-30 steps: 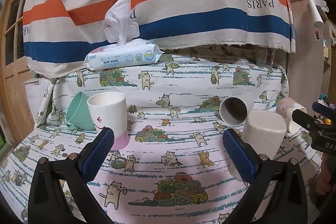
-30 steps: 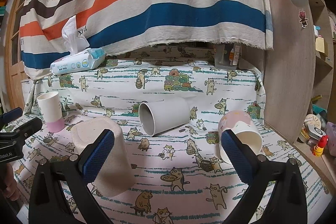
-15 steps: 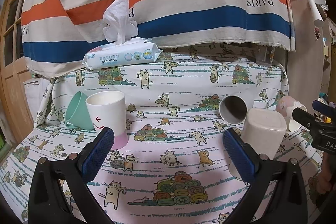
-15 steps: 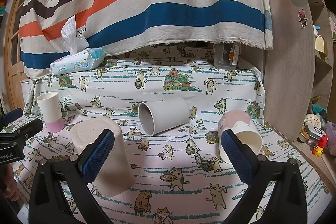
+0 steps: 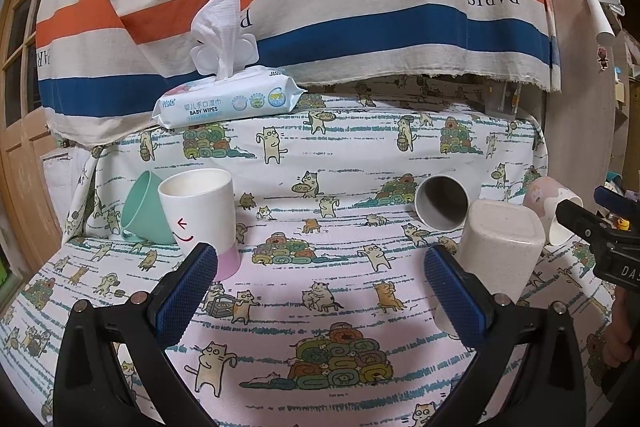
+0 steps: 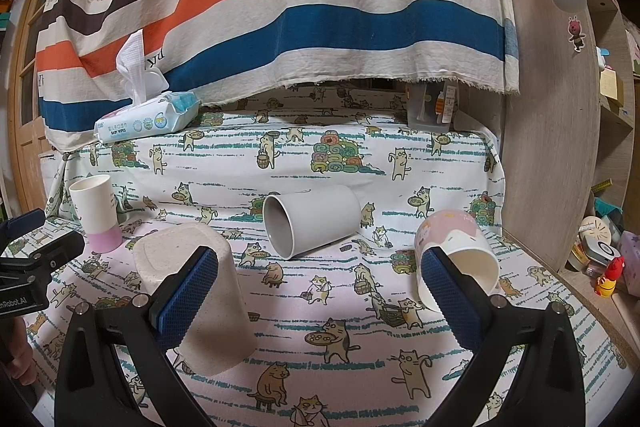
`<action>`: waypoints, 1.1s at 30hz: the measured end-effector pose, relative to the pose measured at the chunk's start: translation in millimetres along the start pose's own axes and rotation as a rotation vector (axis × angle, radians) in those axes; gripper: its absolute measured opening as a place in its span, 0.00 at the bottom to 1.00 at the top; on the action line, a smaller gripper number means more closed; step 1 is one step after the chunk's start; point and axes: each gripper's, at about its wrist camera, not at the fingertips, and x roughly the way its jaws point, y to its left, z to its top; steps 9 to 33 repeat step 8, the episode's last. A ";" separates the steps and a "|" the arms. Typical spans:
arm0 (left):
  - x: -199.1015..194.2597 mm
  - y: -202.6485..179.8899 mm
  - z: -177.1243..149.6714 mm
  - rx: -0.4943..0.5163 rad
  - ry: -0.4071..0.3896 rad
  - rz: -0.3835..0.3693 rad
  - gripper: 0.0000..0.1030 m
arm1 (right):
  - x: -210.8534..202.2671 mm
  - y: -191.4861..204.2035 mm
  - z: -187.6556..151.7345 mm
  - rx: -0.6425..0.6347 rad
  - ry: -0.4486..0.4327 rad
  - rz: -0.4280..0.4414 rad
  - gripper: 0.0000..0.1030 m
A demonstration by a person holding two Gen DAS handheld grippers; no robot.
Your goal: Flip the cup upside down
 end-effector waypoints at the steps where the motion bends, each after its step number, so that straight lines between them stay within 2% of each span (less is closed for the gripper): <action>1: 0.0 0.0 0.0 0.000 0.001 0.000 1.00 | 0.2 0.0 0.1 0.000 0.000 0.000 1.00; 6: 3.0 -0.1 0.3 0.002 0.022 0.001 1.00 | -0.4 -0.2 -0.2 0.000 0.000 0.000 0.99; 33: 2.2 -0.3 0.2 0.005 0.019 0.001 1.00 | 0.1 -0.2 0.0 0.000 0.000 0.001 0.99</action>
